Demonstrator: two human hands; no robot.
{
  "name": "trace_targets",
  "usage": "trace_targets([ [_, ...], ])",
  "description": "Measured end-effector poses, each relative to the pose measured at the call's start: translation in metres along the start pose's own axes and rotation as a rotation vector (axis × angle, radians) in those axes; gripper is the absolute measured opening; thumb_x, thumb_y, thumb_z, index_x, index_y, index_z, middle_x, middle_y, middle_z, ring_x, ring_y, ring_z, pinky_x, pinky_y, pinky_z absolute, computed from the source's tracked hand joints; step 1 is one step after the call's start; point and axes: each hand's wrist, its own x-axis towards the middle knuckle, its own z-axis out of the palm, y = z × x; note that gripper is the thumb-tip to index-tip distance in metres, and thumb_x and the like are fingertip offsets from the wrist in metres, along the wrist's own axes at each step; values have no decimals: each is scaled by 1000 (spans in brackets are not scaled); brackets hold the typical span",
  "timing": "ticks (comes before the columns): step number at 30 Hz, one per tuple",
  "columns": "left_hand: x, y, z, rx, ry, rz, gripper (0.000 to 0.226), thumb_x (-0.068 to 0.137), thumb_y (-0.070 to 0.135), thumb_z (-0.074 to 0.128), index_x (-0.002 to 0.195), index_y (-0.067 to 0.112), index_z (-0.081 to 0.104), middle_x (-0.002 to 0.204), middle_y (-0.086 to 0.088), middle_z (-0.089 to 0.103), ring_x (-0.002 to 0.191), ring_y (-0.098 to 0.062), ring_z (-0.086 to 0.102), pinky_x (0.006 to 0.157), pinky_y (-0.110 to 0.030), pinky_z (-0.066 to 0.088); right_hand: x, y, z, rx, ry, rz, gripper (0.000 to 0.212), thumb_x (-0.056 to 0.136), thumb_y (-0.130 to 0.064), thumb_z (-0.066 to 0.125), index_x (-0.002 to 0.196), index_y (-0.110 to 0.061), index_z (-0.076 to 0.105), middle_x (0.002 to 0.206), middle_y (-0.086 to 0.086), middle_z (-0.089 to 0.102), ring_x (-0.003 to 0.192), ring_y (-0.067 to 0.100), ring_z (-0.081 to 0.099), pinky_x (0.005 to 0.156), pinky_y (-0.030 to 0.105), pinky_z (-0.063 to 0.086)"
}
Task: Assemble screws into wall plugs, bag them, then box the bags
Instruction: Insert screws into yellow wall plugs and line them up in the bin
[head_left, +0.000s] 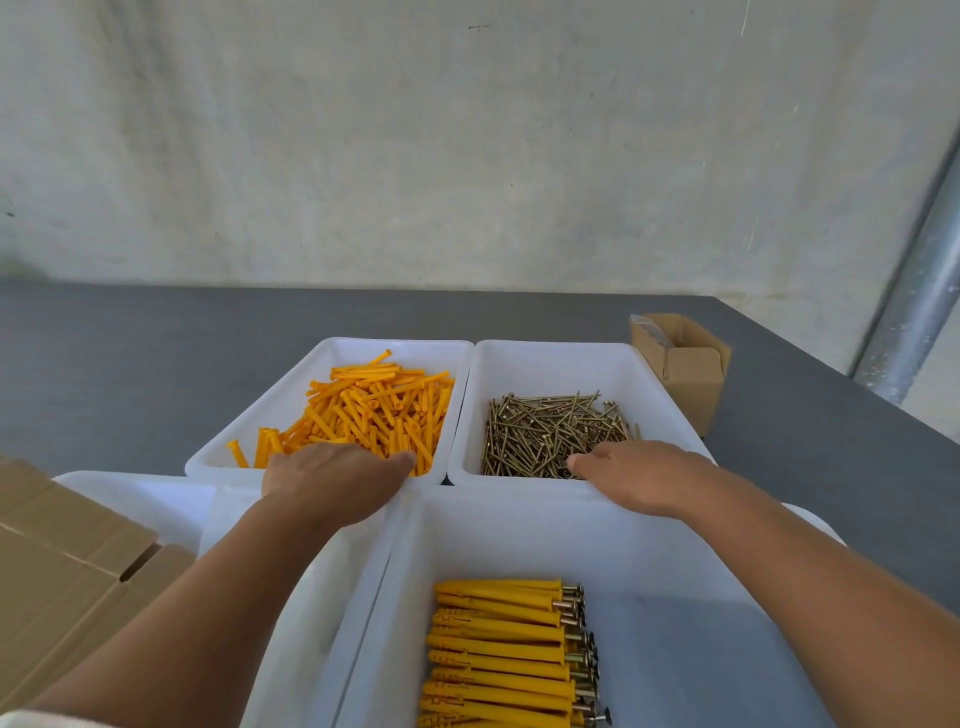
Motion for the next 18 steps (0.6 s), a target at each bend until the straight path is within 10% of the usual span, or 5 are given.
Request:
trace_targets([
  [9, 2, -1, 0, 11, -15, 50, 61, 91, 70, 17, 95, 27, 61, 125, 0, 61, 118, -23, 51, 101, -44, 37, 19, -5, -3, 67, 36, 15, 57, 91, -59, 46, 143, -36, 41, 151, 7, 35, 134, 32, 37, 106, 43, 37],
  [18, 6, -1, 3, -18, 15, 29, 61, 90, 68, 22, 80, 22, 61, 101, 0, 61, 95, -19, 50, 87, -37, 39, 65, -9, 0, 113, 171, 148, 75, 93, -69, 34, 155, -28, 22, 159, 15, 21, 143, 38, 24, 114, 50, 29],
])
